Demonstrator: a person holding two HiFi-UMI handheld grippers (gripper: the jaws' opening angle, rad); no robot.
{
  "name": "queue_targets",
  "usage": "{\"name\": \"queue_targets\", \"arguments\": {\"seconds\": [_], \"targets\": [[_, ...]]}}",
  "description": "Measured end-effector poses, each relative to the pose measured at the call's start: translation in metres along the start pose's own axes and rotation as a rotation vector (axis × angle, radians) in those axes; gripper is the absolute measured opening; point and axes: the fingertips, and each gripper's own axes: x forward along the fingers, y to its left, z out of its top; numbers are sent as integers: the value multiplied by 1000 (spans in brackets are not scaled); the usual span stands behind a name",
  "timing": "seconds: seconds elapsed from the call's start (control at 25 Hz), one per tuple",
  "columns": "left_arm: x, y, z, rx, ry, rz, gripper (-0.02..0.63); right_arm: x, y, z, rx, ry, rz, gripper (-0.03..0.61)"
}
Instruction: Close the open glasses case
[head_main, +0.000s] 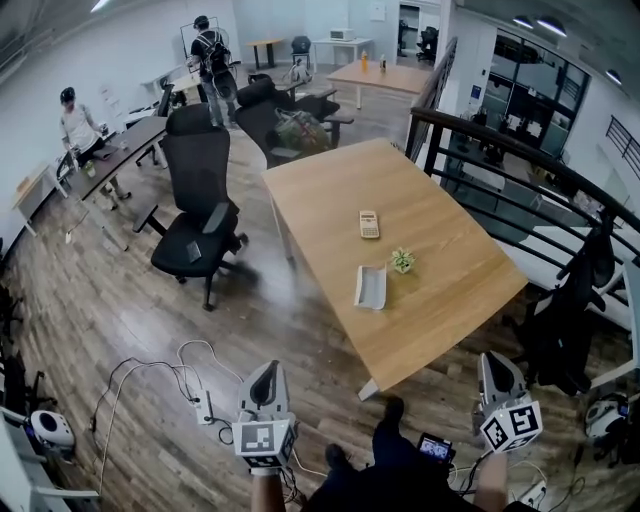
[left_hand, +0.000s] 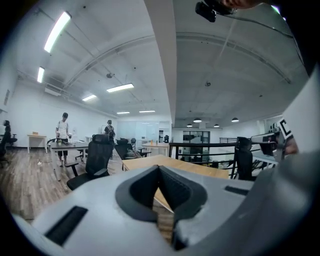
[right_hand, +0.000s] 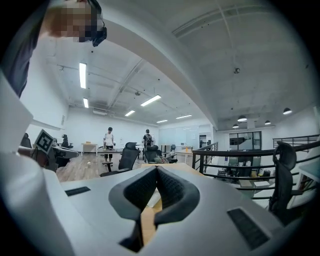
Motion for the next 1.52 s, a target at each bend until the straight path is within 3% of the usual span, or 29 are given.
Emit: {"name": "queue_targets", "arguments": {"seconds": [0.16,0.52,0.88,1.08,1.2,1.4,1.52], "targets": [[45,0,28,-39,-29,53,1,50,-22,-1,32,-24,40,14],[161,-52,84,122,-11,51,2,132,-119,-2,121,-62,67,14],[234,-114,97,221,14,17,2,172,-179,-42,218,-38,79,14],[258,-103,105,250,-5,-7,1,189,-182,-37,217,-45,50,14],[263,-90,117,197,-68,-17,2,199,-173,-29,207,-59,30,14],[272,-44,133,249,-111,-27,2,227,-135,-8,175,-88,18,14],[278,-28,126,197,-130,-52,2,245,-104,-3,146,-72,40,14]]}}
